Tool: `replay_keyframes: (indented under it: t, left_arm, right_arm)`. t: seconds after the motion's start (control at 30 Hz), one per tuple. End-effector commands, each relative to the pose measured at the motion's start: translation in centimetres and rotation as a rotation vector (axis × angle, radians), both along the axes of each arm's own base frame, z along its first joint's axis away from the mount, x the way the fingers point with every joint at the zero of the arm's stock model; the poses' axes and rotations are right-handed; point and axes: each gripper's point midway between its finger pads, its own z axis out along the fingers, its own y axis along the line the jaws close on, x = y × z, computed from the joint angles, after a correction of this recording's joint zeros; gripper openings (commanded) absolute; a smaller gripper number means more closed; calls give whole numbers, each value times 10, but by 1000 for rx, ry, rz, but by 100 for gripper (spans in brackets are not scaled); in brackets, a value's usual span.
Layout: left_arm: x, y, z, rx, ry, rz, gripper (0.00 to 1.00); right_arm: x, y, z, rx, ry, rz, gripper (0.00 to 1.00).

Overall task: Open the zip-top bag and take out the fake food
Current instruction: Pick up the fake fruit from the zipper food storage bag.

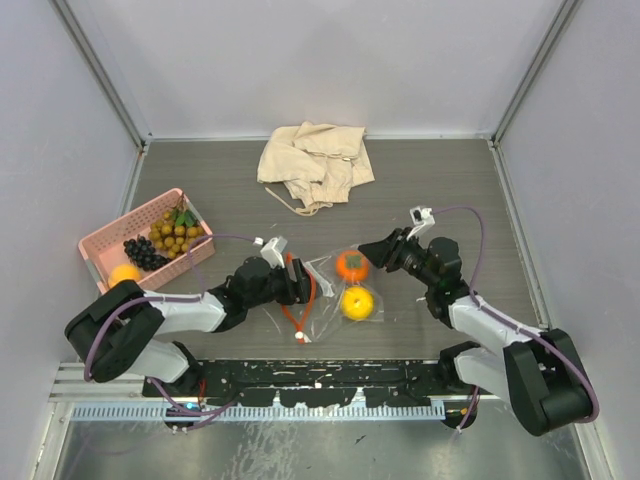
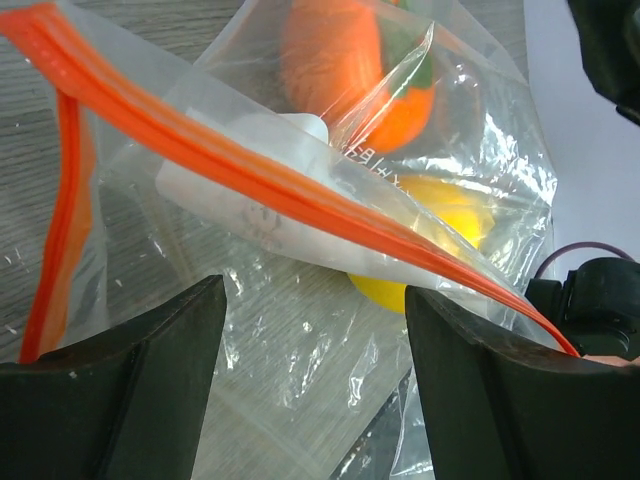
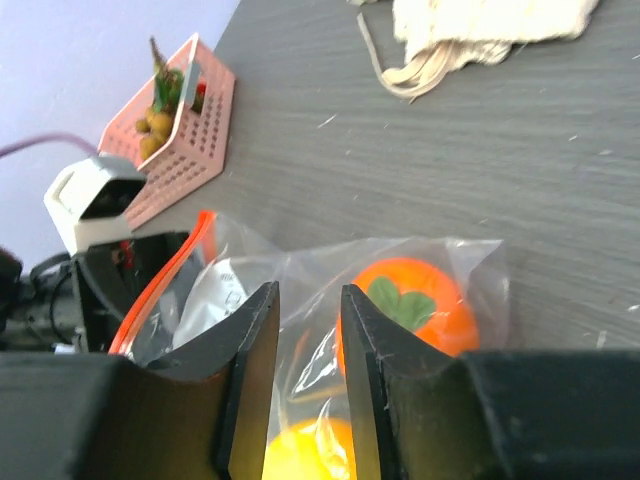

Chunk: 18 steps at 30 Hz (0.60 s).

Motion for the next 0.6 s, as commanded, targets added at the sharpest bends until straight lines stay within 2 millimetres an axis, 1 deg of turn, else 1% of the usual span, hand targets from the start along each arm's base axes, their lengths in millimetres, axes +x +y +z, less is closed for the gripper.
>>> replay_keyframes:
  t: [0.0,0.1,0.13,0.17,0.23,0.3,0.43,0.57]
  left_arm:
    - [11,-7,30,-84,-93,27,73]
    - [12,-10,36,-102,-103,24,72]
    - [12,-10,37,-103,-105,22,72]
    - [12,-12,37,-104,-105,17,72]
    - [11,-13,36,-102,-102,12,72]
    - [10,-13,33,-98,-95,9,72]
    - [7,-12,29,-91,-89,11,72]
    - [8,-11,30,-86,-96,16,73]
  right_arm:
    - [29,-26,2,-7,9,-157,38]
    - [36,-37,-16,53,96,-177,40]
    - [38,-39,-26,64,131,-179,40]
    - [39,-39,-32,82,156,-167,41]
    - [40,-34,-36,136,179,-126,42]
    - [39,-29,-47,174,222,-98,43]
    - [34,-17,-53,251,260,-20,42]
    - [30,-14,-56,251,273,7,37]
